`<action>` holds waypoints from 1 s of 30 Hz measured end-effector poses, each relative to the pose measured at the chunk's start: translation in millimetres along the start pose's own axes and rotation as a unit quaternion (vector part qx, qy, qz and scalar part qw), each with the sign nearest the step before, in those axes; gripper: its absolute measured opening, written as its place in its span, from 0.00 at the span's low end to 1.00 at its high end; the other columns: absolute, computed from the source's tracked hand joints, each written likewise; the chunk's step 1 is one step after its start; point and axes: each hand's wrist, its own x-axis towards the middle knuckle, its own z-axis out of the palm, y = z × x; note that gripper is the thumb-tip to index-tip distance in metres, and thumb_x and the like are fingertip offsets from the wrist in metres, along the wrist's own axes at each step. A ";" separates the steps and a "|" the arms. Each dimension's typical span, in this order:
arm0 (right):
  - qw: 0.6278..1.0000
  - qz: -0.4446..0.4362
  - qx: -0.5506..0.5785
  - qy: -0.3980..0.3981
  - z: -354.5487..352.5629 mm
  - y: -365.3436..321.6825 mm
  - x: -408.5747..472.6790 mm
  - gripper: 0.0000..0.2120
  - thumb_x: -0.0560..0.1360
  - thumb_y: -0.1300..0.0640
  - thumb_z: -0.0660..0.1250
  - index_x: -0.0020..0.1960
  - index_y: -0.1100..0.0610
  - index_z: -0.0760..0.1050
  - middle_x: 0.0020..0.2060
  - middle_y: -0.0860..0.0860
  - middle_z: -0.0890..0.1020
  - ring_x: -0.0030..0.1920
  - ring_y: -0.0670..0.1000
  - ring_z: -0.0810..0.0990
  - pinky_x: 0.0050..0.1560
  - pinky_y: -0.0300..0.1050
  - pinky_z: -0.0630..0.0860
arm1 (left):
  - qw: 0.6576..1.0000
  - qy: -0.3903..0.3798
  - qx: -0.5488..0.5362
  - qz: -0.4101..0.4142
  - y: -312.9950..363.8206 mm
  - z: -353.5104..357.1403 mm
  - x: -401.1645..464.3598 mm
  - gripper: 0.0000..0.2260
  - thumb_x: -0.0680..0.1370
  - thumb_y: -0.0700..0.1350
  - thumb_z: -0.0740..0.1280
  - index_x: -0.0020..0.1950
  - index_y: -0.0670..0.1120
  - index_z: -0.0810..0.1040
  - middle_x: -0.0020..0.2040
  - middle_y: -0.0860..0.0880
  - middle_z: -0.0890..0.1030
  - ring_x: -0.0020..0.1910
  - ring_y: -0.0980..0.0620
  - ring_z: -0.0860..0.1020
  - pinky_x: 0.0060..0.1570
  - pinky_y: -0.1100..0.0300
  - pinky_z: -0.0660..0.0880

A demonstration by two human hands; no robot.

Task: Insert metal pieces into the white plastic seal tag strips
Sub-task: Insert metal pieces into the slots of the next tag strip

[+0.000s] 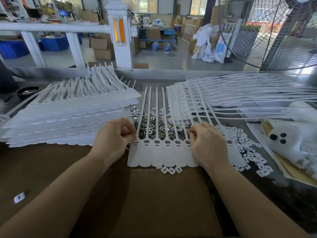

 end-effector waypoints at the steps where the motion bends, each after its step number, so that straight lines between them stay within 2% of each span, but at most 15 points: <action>1: 1.000 0.000 0.000 0.000 0.0 0.1 -0.1 0.08 0.78 0.57 0.61 0.50 0.58 0.77 0.46 0.52 0.78 0.48 0.51 0.74 0.45 0.38 0.61 | 1.000 -0.010 0.010 0.003 0.9 -0.7 1.0 0.10 0.72 0.38 0.71 0.37 0.52 0.75 0.34 0.54 0.80 0.34 0.57 0.76 0.33 0.64 0.65; 3: 1.000 0.000 -0.003 -0.001 0.0 0.4 -0.2 0.08 0.78 0.56 0.60 0.50 0.57 0.76 0.46 0.51 0.78 0.48 0.51 0.74 0.45 0.38 0.61 | 0.999 -0.030 0.019 0.005 3.2 -3.2 3.5 0.10 0.72 0.38 0.72 0.37 0.51 0.76 0.34 0.53 0.81 0.35 0.57 0.76 0.34 0.63 0.67; 6: 1.000 0.000 -0.006 -0.003 -0.1 0.5 0.0 0.08 0.78 0.56 0.60 0.51 0.57 0.76 0.46 0.51 0.78 0.48 0.50 0.74 0.45 0.38 0.61 | 0.999 -0.053 0.003 -0.012 6.7 -6.1 7.9 0.09 0.70 0.35 0.72 0.39 0.48 0.77 0.35 0.51 0.82 0.37 0.54 0.79 0.41 0.60 0.74; 9: 1.000 -0.001 -0.009 0.000 -0.5 -0.2 -0.3 0.08 0.78 0.56 0.60 0.51 0.57 0.77 0.46 0.51 0.78 0.48 0.50 0.74 0.45 0.38 0.60 | 0.996 -0.076 -0.023 -0.029 8.5 -9.2 10.6 0.08 0.69 0.34 0.73 0.40 0.46 0.78 0.36 0.47 0.82 0.35 0.52 0.78 0.45 0.56 0.75; 13: 1.000 0.000 -0.012 -0.003 -0.6 -0.4 -0.1 0.08 0.78 0.56 0.60 0.51 0.57 0.76 0.46 0.51 0.78 0.48 0.50 0.74 0.45 0.37 0.58 | 0.995 -0.091 -0.013 -0.042 11.1 -11.6 13.5 0.11 0.66 0.35 0.76 0.42 0.46 0.77 0.35 0.50 0.80 0.32 0.55 0.75 0.38 0.62 0.70; 18: 1.000 0.002 -0.007 -0.002 0.2 -0.6 0.5 0.08 0.78 0.56 0.60 0.50 0.57 0.77 0.46 0.51 0.78 0.48 0.50 0.74 0.44 0.37 0.59 | 0.993 -0.105 0.026 -0.052 16.2 -11.1 18.2 0.14 0.66 0.38 0.77 0.45 0.48 0.75 0.37 0.51 0.76 0.35 0.56 0.73 0.34 0.65 0.67; 24: 1.000 0.005 0.007 -0.004 -0.6 0.2 -0.6 0.08 0.78 0.56 0.60 0.50 0.57 0.77 0.47 0.51 0.79 0.48 0.50 0.75 0.47 0.38 0.61 | 0.988 -0.126 0.076 -0.045 21.6 -8.5 21.7 0.13 0.67 0.38 0.76 0.47 0.47 0.76 0.39 0.51 0.76 0.36 0.55 0.74 0.36 0.63 0.70; 28: 1.000 0.011 0.019 -0.001 -0.6 0.0 0.4 0.08 0.78 0.56 0.60 0.50 0.57 0.77 0.48 0.51 0.79 0.51 0.51 0.75 0.50 0.39 0.65 | 0.990 -0.091 0.100 -0.038 23.4 -5.2 21.3 0.10 0.67 0.38 0.76 0.44 0.49 0.79 0.38 0.53 0.79 0.38 0.56 0.77 0.35 0.64 0.71; 30: 1.000 0.018 0.023 0.002 -0.4 0.9 0.5 0.08 0.78 0.57 0.60 0.51 0.57 0.77 0.48 0.51 0.79 0.51 0.51 0.75 0.49 0.39 0.65 | 0.991 -0.070 0.114 -0.027 26.2 0.8 22.8 0.10 0.68 0.36 0.74 0.43 0.50 0.80 0.39 0.54 0.79 0.39 0.55 0.77 0.38 0.62 0.73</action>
